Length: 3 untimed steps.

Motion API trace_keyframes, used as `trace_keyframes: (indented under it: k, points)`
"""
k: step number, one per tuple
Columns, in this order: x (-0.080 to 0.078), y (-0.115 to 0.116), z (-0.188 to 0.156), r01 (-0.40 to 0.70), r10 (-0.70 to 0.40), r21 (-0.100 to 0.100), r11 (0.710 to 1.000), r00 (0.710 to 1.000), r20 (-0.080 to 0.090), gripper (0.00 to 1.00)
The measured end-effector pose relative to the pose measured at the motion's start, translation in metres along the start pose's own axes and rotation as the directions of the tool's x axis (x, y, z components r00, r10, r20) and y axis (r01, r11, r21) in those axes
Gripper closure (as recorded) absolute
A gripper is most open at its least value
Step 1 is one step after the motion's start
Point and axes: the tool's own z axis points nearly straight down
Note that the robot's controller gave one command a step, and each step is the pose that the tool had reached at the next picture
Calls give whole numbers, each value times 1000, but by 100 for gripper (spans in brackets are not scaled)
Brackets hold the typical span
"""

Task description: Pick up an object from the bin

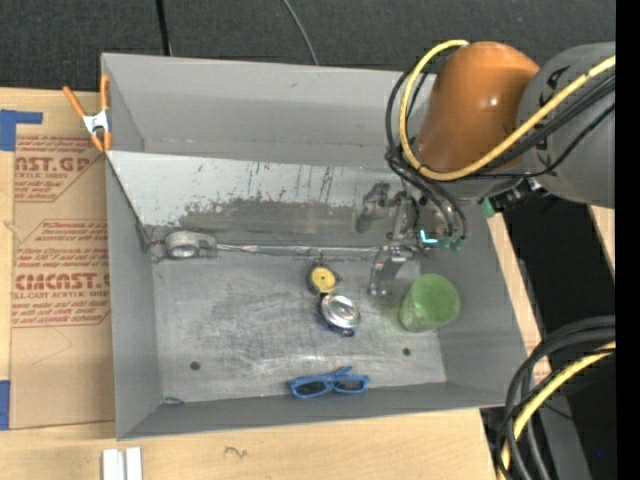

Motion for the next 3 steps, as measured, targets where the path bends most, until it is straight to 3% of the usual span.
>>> trace_keyframes:
  k: [1,2,3]
  points:
    - [37,-5,136,-189,189,2,982,982,15,0]
    - [37,-3,134,-184,184,0,983,983,11,100]
    - [29,9,-35,-100,100,0,995,995,16,100]
